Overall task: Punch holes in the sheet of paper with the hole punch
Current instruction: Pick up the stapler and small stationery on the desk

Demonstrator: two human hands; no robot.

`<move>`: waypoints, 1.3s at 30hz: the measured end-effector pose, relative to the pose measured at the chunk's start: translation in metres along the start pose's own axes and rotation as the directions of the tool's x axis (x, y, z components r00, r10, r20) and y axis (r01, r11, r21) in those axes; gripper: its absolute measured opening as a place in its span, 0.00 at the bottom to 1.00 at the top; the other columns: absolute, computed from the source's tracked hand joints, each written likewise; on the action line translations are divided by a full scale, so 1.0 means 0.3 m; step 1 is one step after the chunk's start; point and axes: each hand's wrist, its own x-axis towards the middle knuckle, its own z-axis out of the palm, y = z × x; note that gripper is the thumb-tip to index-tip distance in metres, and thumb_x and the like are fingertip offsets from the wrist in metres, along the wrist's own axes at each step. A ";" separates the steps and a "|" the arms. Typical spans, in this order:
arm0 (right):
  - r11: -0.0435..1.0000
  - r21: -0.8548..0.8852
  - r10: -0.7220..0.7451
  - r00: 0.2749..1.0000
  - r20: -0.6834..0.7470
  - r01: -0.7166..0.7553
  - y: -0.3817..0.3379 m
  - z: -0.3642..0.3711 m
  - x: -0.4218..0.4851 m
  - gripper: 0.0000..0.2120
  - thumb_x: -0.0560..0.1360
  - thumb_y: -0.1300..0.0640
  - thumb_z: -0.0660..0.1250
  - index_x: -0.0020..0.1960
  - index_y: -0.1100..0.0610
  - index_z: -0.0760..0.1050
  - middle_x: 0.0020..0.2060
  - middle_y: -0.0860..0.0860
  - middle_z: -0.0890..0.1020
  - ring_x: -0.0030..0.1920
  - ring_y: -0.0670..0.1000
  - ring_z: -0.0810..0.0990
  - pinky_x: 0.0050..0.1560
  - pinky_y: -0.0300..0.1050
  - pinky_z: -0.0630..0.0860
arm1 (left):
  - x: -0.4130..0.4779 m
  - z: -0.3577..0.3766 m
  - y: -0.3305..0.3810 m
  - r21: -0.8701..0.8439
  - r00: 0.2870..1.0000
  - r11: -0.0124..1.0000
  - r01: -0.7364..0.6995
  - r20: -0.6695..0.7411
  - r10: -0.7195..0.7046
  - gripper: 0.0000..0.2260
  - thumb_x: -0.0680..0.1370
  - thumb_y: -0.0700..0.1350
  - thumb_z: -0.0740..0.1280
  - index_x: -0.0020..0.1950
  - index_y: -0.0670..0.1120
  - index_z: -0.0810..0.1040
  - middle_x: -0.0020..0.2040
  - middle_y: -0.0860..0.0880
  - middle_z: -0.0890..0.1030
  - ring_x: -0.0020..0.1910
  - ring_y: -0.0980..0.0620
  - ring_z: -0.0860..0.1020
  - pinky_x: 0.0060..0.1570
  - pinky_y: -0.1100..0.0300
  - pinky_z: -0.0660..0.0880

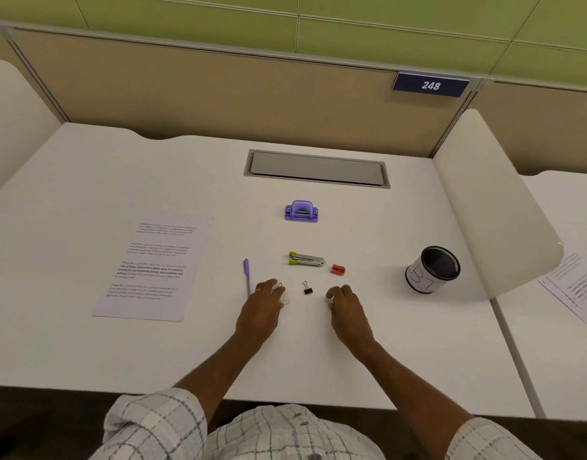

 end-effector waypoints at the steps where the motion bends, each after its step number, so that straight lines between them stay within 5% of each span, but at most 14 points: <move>1: 0.999 0.037 0.013 1.000 0.003 -0.013 -0.011 -0.003 0.010 0.09 0.81 0.64 0.59 0.59 0.57 0.74 0.56 0.53 0.74 0.53 0.54 0.76 0.50 0.47 0.76 | 0.007 0.000 -0.003 -0.021 1.000 1.000 0.000 -0.002 0.000 0.19 0.86 0.47 0.58 0.78 0.48 0.69 0.79 0.51 0.66 0.77 0.52 0.65 0.71 0.59 0.70; 6: 0.980 0.196 0.027 0.999 -0.019 -0.023 -0.081 0.003 0.056 0.04 0.79 0.62 0.65 0.52 0.56 0.76 0.52 0.51 0.75 0.48 0.53 0.79 0.49 0.49 0.79 | 0.048 0.002 -0.012 -0.007 0.999 0.999 -0.035 -0.011 0.035 0.14 0.86 0.45 0.60 0.70 0.48 0.76 0.67 0.49 0.76 0.67 0.50 0.73 0.56 0.57 0.78; 12: 0.939 0.306 0.159 0.987 0.019 -0.157 -0.137 0.027 0.121 0.08 0.76 0.56 0.73 0.47 0.56 0.75 0.46 0.49 0.78 0.45 0.50 0.80 0.44 0.41 0.76 | 0.087 -0.002 -0.030 -0.075 1.000 0.997 -0.029 -0.001 0.029 0.10 0.85 0.42 0.61 0.63 0.47 0.79 0.61 0.48 0.79 0.62 0.50 0.76 0.49 0.61 0.73; 16: 0.934 0.303 0.192 0.981 0.029 -0.191 -0.141 0.042 0.138 0.07 0.76 0.58 0.73 0.46 0.56 0.74 0.44 0.50 0.79 0.46 0.51 0.80 0.43 0.42 0.75 | 0.093 -0.008 -0.037 -0.160 1.000 0.987 0.012 -0.009 -0.014 0.11 0.85 0.40 0.59 0.65 0.48 0.76 0.59 0.48 0.80 0.61 0.49 0.77 0.53 0.57 0.76; 19: 0.939 0.289 0.191 0.982 0.012 -0.186 -0.149 0.049 0.145 0.06 0.76 0.60 0.70 0.47 0.56 0.73 0.43 0.51 0.80 0.45 0.52 0.79 0.45 0.45 0.76 | 0.097 -0.022 -0.042 -0.256 0.998 0.965 0.056 -0.018 -0.063 0.12 0.84 0.41 0.59 0.66 0.49 0.74 0.55 0.47 0.81 0.56 0.47 0.79 0.52 0.53 0.78; 23: 0.926 0.305 0.228 0.973 0.023 -0.224 -0.157 0.060 0.152 0.07 0.77 0.61 0.69 0.48 0.56 0.71 0.44 0.51 0.79 0.45 0.52 0.77 0.39 0.37 0.70 | 0.113 -0.038 -0.062 -0.381 0.993 0.918 0.109 -0.007 -0.121 0.13 0.83 0.41 0.61 0.67 0.49 0.74 0.51 0.46 0.82 0.49 0.46 0.81 0.45 0.56 0.76; 27: 0.915 0.322 0.239 0.970 0.050 -0.242 -0.167 0.067 0.150 0.10 0.77 0.61 0.68 0.58 0.56 0.74 0.49 0.50 0.77 0.49 0.51 0.77 0.50 0.43 0.73 | 0.128 -0.053 -0.076 -0.471 0.987 0.874 0.122 -0.035 -0.157 0.12 0.82 0.41 0.63 0.65 0.48 0.77 0.50 0.46 0.83 0.48 0.47 0.83 0.43 0.60 0.75; 33: 0.884 0.343 0.315 0.947 0.064 -0.318 -0.137 0.046 0.150 0.07 0.78 0.62 0.66 0.52 0.58 0.83 0.50 0.56 0.80 0.52 0.54 0.79 0.50 0.42 0.72 | 0.176 -0.051 -0.061 -0.560 0.985 0.823 0.096 -0.067 -0.160 0.11 0.81 0.38 0.65 0.61 0.45 0.83 0.57 0.48 0.82 0.44 0.57 0.80 0.44 0.72 0.74; 39: 0.766 0.547 0.378 0.925 0.039 -0.336 -0.088 -0.132 0.208 0.06 0.77 0.60 0.70 0.48 0.62 0.83 0.42 0.57 0.86 0.42 0.56 0.85 0.46 0.45 0.79 | 0.277 -0.085 0.072 -0.628 0.986 0.776 0.058 -0.083 -0.141 0.09 0.78 0.35 0.69 0.54 0.42 0.86 0.53 0.44 0.84 0.51 0.46 0.83 0.56 0.54 0.80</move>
